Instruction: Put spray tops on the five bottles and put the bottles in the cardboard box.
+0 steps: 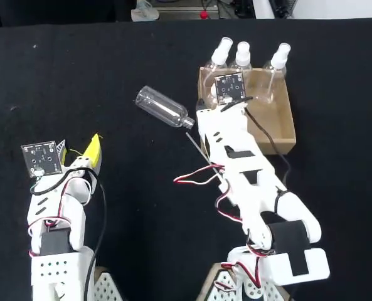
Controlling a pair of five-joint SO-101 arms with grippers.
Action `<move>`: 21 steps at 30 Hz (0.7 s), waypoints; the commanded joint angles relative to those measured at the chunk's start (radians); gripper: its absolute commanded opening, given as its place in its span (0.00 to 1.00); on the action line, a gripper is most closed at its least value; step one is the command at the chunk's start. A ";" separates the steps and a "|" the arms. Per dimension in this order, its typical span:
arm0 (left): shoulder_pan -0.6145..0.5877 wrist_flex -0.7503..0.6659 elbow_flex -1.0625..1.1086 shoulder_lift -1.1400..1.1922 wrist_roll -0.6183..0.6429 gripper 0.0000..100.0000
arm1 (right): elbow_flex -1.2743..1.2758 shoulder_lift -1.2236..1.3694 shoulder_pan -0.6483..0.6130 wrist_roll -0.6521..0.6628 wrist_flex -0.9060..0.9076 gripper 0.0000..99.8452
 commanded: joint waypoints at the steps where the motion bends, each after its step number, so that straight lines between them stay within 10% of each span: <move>1: 0.013 0.002 0.024 -0.006 -0.003 0.25 | -0.028 -0.004 -0.023 0.008 0.006 0.19; 21: 0.013 0.002 0.024 -0.006 -0.003 0.25 | -0.013 -0.004 -0.025 0.006 0.008 0.37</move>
